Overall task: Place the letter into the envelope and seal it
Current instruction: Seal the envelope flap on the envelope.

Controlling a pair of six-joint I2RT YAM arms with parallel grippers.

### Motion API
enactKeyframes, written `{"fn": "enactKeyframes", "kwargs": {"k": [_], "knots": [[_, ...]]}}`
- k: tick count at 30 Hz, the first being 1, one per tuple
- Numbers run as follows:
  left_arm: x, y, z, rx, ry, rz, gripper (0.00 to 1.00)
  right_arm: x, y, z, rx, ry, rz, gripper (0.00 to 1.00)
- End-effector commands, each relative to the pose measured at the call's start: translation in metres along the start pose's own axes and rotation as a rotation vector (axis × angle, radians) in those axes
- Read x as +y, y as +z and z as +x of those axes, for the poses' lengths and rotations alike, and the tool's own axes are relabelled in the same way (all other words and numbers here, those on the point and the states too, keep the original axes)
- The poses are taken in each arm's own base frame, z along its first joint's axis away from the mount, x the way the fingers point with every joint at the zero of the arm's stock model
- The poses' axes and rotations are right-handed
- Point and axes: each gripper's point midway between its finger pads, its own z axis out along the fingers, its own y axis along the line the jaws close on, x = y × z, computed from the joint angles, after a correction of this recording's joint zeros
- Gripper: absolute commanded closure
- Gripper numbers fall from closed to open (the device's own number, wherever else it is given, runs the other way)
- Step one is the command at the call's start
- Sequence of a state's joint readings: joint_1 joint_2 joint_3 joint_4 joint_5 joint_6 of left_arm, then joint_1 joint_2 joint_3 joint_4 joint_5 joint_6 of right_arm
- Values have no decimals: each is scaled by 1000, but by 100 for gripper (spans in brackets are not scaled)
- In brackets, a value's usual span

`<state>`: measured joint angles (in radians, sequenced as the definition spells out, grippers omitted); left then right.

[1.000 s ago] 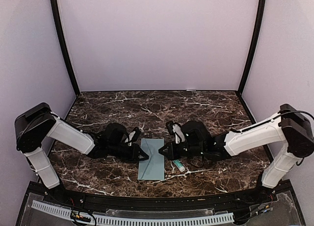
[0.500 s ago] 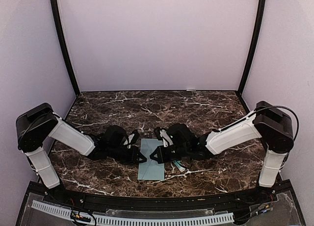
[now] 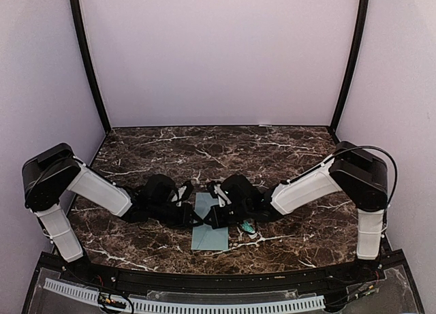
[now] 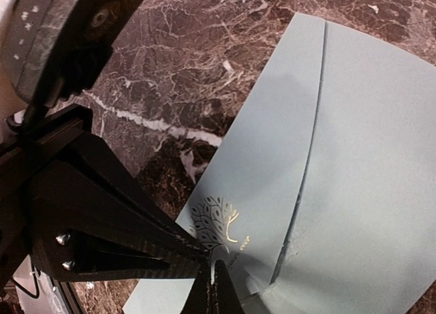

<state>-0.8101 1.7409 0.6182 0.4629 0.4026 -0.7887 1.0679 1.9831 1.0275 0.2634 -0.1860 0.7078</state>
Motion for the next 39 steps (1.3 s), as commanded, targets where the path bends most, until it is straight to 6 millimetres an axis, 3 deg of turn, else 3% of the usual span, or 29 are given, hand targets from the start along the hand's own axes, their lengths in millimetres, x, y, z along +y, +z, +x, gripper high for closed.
{"fn": "enactKeyframes", "kwargs": {"k": [1,10,19,29,39], "knots": [[16,-1,17,43,-3,-57,98,-7,11,-1,7,7,39,100],[5,-2,25,54,48,-45,99,-36,16,8,31,114,97,100],[2,-2,56,103,50,-60,99,-50,15,3,15,171,110,100],[13,-10,78,118,10,-65,99,-52,14,-3,11,180,95,100],[9,-6,75,113,9,-56,99,-49,1,21,48,183,76,100]]}}
